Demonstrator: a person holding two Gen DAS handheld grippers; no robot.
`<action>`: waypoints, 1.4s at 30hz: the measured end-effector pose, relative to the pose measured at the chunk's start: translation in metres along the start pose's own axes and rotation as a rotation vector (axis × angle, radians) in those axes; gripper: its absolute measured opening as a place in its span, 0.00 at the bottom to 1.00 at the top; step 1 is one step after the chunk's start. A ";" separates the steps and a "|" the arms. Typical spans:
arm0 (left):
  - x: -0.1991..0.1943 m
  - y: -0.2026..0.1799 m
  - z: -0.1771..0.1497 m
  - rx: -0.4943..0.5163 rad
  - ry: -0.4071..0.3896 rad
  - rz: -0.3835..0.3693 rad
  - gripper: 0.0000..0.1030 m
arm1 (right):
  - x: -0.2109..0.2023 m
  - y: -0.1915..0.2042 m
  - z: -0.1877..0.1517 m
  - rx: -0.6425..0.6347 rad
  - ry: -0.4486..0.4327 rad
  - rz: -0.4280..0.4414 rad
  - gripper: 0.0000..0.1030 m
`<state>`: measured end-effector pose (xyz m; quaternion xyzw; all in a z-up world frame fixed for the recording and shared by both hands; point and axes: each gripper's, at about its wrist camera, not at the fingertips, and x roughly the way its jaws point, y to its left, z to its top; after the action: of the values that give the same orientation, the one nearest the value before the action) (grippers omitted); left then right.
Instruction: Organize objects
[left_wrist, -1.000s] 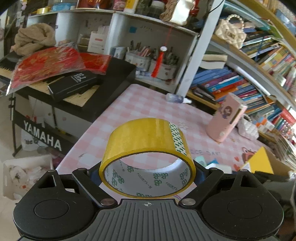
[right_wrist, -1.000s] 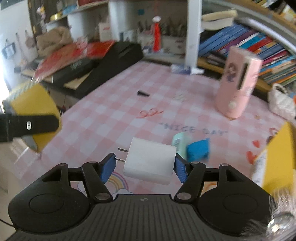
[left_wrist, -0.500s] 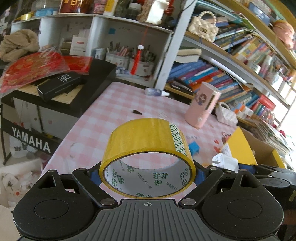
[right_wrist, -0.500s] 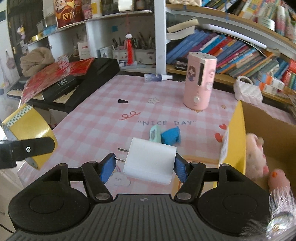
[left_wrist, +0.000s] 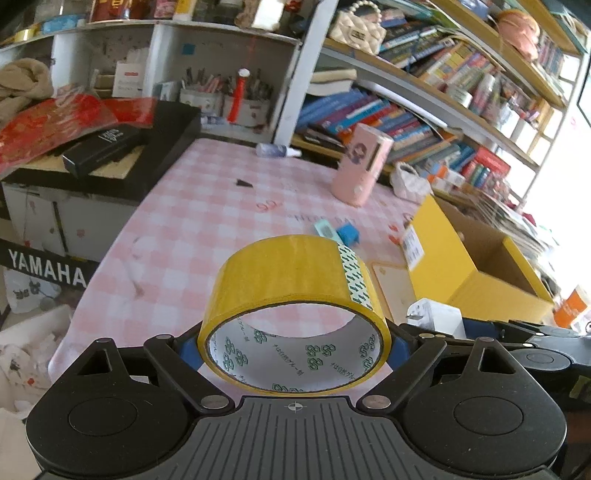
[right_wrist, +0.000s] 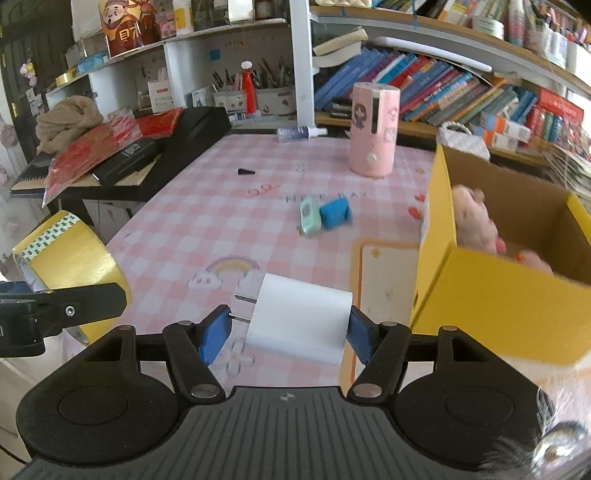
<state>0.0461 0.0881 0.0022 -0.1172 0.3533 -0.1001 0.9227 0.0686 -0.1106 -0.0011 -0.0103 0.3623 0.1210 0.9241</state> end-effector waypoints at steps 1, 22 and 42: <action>-0.002 -0.001 -0.003 0.004 0.005 -0.007 0.89 | -0.004 0.000 -0.005 0.007 0.002 -0.003 0.62; -0.002 -0.079 -0.043 0.230 0.128 -0.262 0.89 | -0.088 -0.047 -0.095 0.266 0.025 -0.235 0.62; 0.006 -0.131 -0.051 0.349 0.159 -0.377 0.89 | -0.125 -0.087 -0.125 0.412 0.020 -0.365 0.62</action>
<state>0.0028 -0.0457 -0.0005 -0.0119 0.3738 -0.3386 0.8634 -0.0834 -0.2351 -0.0151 0.1118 0.3804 -0.1237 0.9097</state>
